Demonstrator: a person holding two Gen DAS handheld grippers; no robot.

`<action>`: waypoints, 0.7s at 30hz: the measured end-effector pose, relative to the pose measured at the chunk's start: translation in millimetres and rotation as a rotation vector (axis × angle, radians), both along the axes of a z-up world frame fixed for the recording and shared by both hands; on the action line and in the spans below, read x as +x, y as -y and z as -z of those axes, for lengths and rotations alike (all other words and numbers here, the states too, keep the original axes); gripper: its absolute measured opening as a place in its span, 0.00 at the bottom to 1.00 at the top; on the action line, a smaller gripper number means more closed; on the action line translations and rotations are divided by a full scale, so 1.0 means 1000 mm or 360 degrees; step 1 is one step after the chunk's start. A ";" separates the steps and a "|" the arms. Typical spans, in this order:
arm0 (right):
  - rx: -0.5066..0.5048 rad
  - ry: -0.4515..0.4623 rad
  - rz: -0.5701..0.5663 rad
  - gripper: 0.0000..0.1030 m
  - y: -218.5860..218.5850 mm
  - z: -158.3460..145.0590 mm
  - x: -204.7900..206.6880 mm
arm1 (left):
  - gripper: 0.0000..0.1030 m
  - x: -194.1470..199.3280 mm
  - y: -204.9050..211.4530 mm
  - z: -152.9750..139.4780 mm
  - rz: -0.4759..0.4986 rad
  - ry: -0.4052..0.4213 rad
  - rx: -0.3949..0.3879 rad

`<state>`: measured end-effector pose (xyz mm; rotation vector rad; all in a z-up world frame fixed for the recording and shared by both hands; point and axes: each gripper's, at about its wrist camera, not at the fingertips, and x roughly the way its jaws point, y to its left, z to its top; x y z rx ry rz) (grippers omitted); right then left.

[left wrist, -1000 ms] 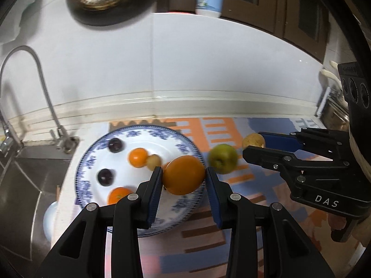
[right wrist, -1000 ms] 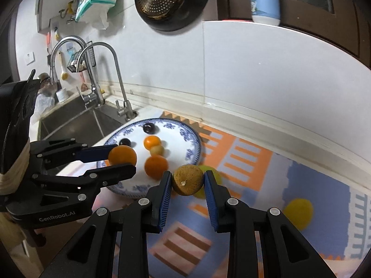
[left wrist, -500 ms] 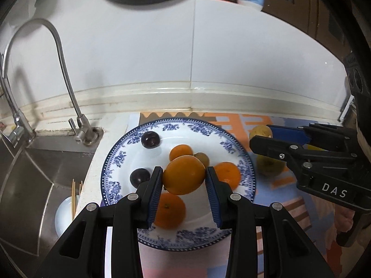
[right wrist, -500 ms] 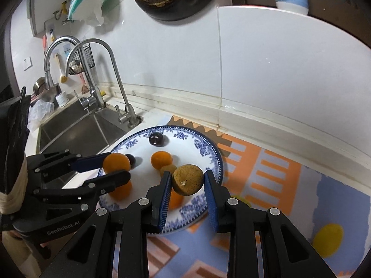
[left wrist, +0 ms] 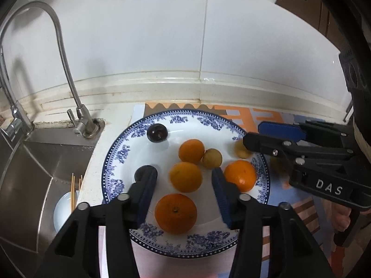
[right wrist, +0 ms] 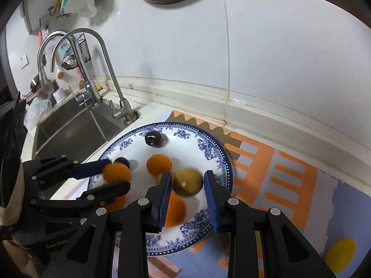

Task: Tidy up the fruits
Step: 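Carry the orange and yellow fruit onto the plate and open both tools, then move both open tools back toward the green fruit and grapefruit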

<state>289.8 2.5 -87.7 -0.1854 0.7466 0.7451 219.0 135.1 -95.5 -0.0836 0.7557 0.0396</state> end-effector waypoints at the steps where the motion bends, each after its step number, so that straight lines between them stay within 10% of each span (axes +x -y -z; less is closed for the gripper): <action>1: 0.0008 -0.0002 0.0000 0.34 0.001 -0.001 0.000 | 0.48 -0.001 0.000 -0.002 -0.0001 0.0008 0.0000; 21: 0.0079 0.0269 0.0294 0.58 0.077 -0.063 -0.061 | 0.73 -0.050 0.054 -0.064 0.0076 0.0279 0.0100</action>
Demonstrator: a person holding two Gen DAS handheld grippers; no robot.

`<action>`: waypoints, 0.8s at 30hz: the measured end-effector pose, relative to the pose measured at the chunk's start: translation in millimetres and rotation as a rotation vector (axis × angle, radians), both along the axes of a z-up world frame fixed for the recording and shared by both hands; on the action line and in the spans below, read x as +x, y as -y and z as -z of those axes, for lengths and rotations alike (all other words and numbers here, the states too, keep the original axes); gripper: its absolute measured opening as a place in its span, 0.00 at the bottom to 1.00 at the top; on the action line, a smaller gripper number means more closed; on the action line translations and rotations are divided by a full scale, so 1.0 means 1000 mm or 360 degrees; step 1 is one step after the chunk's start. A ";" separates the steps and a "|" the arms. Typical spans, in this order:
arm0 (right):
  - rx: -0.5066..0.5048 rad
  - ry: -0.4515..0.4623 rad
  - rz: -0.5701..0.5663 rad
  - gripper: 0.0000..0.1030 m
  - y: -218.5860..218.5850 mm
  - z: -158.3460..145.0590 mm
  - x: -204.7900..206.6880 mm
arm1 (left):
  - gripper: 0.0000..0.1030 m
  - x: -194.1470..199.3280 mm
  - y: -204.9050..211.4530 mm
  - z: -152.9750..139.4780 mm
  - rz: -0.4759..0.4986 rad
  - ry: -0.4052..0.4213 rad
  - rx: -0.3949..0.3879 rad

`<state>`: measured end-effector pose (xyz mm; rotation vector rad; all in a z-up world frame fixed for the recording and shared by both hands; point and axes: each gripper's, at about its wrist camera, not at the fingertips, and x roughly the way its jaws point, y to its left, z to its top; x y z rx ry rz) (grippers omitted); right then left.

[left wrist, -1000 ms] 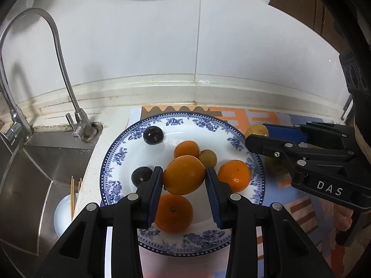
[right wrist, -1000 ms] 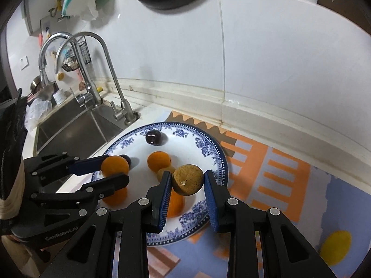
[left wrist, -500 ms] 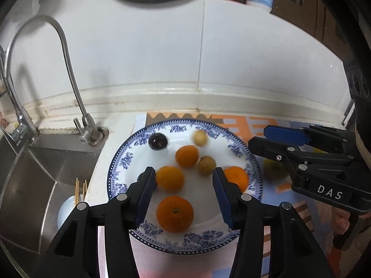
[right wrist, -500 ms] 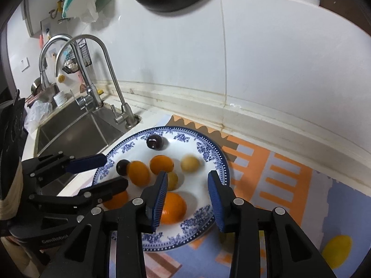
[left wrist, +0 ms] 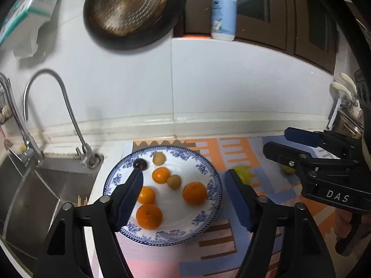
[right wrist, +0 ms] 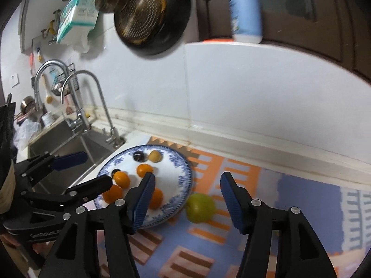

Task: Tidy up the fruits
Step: 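Move both open tools back toward the green fruit and grapefruit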

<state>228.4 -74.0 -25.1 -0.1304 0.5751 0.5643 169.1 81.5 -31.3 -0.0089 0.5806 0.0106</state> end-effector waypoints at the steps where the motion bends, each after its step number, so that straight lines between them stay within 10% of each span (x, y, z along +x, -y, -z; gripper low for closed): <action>1: -0.0002 0.0012 0.0016 0.58 0.005 -0.002 -0.003 | 0.75 -0.002 0.005 -0.002 0.0014 0.0009 -0.0003; 24: -0.0078 -0.0019 0.0523 0.66 0.098 0.020 -0.005 | 0.87 0.029 0.068 0.029 0.0213 -0.0006 0.0103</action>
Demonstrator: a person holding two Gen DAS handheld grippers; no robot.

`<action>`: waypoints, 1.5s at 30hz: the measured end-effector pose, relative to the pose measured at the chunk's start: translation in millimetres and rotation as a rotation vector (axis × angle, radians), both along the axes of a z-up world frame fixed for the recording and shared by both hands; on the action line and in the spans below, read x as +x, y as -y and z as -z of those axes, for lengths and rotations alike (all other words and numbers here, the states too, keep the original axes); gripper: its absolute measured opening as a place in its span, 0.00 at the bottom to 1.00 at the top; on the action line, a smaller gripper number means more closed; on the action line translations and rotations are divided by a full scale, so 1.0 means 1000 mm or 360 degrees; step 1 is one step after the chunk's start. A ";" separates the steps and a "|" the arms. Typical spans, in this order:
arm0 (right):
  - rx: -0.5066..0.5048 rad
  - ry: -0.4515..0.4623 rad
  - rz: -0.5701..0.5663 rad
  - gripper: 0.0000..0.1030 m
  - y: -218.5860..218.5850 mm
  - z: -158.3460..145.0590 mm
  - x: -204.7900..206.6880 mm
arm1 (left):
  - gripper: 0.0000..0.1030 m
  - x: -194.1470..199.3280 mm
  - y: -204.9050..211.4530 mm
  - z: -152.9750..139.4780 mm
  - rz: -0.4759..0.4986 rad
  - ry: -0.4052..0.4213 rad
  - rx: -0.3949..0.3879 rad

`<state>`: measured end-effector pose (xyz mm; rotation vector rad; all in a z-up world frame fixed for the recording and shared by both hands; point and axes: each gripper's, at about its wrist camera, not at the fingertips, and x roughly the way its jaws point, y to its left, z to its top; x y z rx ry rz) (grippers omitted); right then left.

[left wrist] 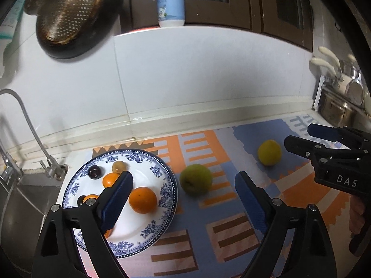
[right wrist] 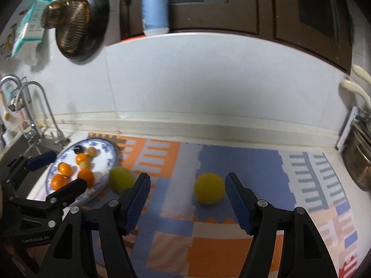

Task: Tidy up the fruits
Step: 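Move both open tools back toward the green fruit and grapefruit, then grasp the green fruit with the left tool while the right tool grasps the yellow grapefruit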

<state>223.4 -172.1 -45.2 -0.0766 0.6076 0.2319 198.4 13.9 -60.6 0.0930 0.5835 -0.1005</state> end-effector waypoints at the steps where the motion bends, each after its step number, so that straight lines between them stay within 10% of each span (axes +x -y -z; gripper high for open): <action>1: -0.0002 -0.0013 0.0014 0.66 0.002 0.003 0.002 | 0.87 0.002 0.000 0.002 0.0005 -0.0006 0.0004; 45: 0.0109 -0.0323 0.0158 0.49 0.016 0.081 0.072 | 0.48 0.079 0.021 0.059 0.0167 -0.0367 0.0031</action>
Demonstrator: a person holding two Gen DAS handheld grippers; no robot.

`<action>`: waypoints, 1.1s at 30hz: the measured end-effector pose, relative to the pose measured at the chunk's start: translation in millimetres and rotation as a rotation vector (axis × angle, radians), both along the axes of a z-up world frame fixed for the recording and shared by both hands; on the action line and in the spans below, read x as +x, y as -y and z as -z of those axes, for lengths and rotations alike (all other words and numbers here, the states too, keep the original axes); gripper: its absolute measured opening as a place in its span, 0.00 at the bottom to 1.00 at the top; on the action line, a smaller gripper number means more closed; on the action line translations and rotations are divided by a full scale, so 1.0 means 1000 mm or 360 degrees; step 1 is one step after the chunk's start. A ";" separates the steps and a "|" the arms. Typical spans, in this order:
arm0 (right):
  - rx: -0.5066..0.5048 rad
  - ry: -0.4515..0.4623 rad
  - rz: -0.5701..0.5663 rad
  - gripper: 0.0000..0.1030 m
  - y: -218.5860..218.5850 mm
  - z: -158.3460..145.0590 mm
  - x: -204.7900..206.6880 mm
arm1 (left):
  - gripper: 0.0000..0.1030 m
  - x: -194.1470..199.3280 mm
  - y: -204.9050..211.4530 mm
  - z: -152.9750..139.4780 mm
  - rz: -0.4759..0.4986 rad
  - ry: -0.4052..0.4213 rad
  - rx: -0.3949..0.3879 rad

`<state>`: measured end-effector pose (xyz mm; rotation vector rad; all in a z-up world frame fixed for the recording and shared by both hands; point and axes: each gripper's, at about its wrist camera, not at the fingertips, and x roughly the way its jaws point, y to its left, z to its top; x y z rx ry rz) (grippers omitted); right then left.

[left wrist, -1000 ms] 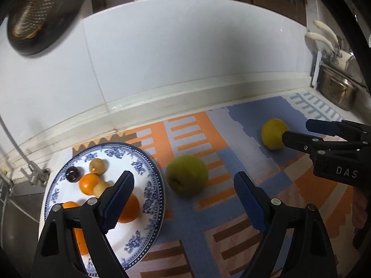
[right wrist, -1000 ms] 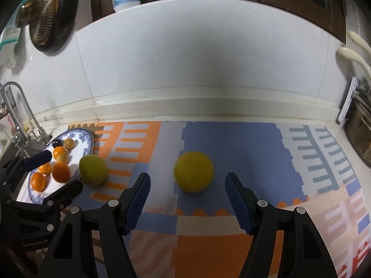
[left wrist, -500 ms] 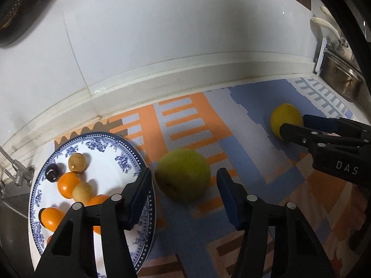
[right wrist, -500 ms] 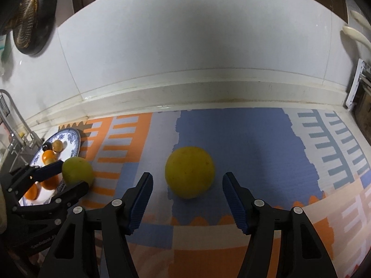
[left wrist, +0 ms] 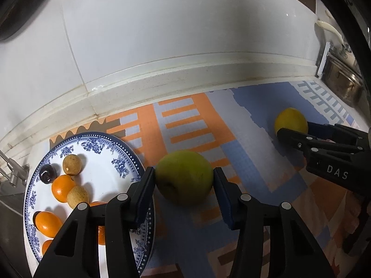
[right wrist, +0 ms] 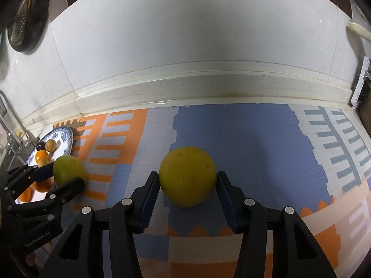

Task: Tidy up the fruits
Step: 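Grasp the green fruit with the left tool while the right tool grasps the yellow grapefruit, then carry the green fruit and grapefruit onto the plate and open both tools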

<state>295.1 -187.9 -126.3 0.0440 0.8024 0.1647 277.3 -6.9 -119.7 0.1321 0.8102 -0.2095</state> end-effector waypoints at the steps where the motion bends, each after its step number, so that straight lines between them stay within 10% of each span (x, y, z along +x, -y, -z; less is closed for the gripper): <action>1: -0.0005 0.0002 -0.0002 0.49 -0.001 0.000 0.000 | 0.48 0.000 -0.001 0.000 -0.0003 -0.0001 -0.0011; 33: 0.0057 0.0208 -0.0291 0.49 -0.046 -0.065 -0.050 | 0.48 -0.068 -0.047 -0.063 -0.0162 0.0241 -0.0148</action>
